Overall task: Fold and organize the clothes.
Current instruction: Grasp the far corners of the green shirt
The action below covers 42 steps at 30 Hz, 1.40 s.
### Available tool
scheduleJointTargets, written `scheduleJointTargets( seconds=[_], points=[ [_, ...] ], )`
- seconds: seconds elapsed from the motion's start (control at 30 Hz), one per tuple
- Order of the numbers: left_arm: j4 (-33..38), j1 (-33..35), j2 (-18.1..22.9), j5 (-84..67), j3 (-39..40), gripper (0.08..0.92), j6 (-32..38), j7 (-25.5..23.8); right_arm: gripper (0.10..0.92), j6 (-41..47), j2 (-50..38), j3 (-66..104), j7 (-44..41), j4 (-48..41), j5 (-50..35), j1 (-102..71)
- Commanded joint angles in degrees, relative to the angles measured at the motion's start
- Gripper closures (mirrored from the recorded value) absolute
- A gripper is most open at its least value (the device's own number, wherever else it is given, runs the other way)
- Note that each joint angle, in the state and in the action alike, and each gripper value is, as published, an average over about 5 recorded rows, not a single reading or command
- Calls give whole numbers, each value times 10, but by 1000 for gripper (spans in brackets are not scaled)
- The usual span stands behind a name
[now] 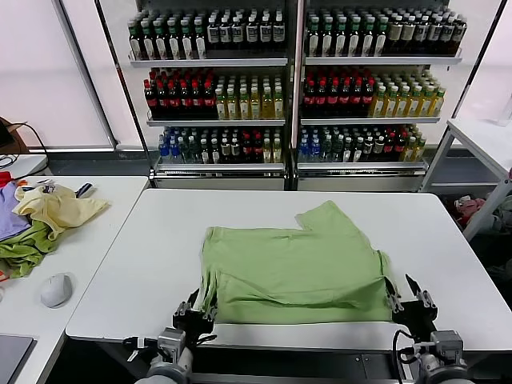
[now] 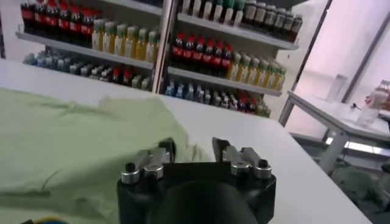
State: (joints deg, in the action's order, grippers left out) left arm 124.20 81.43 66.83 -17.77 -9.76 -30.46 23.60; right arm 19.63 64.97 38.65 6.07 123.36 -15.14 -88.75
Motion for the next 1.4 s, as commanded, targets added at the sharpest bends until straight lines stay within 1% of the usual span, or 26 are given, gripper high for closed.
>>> scheduleJointTargets(
  seconds=[0.03, 0.1, 0.2, 0.3, 0.4, 0.73, 0.9, 1.03, 1.4],
  points=[
    [-112, -167, 2, -60, 9, 431, 10, 3, 349, 16, -26, -73, 17, -128, -44, 200],
    [-156, -216, 9, -74, 20, 370, 8, 5, 288, 20, -26, -106, 18, -182, -51, 258],
    [-216, -284, 18, -83, 36, 284, 7, 7, 225, 25, -23, -148, 17, -246, -56, 335],
    [-272, -334, 26, -82, 51, 212, 7, 8, 205, 32, -18, -179, 12, -298, -58, 391],
    [-321, -374, 34, -82, 64, 183, 7, 10, 203, 35, -12, -199, 8, -337, -58, 427],
    [-464, -478, 77, -96, 99, 177, 8, 10, 203, 31, 33, -253, 2, -526, -46, 566],
    [-524, -507, 91, -98, 104, 177, -2, 11, 203, 38, 54, -266, -5, -613, -45, 618],
    [-541, -511, 93, -100, 105, 177, -22, 16, 203, 43, 69, -274, -13, -664, -47, 644],
    [-538, -495, 84, -144, 110, 177, -30, 25, 203, 50, 98, -281, -42, -726, -48, 675]
  ],
)
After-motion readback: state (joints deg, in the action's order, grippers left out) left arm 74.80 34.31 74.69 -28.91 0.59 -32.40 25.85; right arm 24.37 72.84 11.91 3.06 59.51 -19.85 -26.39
